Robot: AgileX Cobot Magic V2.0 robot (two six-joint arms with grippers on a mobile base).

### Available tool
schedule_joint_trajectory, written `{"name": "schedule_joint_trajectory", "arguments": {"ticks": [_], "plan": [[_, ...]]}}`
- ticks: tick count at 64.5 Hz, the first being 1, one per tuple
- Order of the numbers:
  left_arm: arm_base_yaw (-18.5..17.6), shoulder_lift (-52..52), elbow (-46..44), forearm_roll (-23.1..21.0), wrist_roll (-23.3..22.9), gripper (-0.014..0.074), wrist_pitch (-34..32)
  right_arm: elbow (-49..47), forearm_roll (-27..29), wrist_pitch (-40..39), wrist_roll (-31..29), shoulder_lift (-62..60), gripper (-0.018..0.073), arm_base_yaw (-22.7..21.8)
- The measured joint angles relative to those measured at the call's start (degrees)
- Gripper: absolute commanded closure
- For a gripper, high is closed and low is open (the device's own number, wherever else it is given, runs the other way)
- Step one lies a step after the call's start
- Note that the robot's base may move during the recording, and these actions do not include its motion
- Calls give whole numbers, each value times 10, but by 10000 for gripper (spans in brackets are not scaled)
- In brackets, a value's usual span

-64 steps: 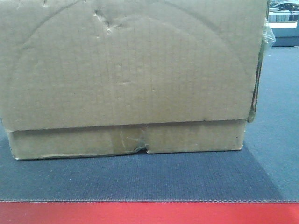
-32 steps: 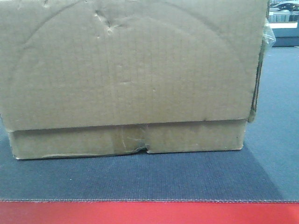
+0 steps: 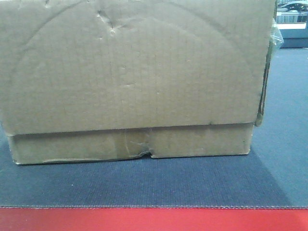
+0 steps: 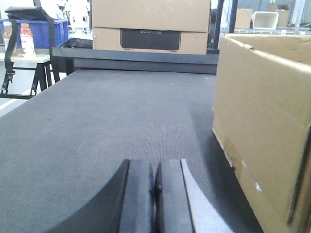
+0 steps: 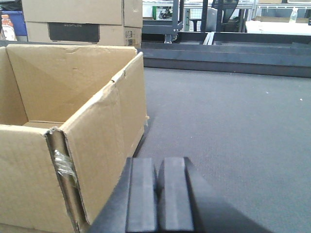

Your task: Grab carton from right shelf to conveyor

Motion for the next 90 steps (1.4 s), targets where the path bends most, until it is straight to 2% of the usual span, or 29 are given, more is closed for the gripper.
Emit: {"name": "schedule_joint_trajectory", "arguments": {"ticks": [73,81,90], "plan": [[0,-1,3,-4,6,596,-8,0,-1,-10,-1,0,628,-3],[0,-1,3,-4,6,596,-8,0,3,-17,-42,0,628,-38],[0,-1,3,-4,6,596,-8,21,33,-36,-91,-6,628,-92]]}}
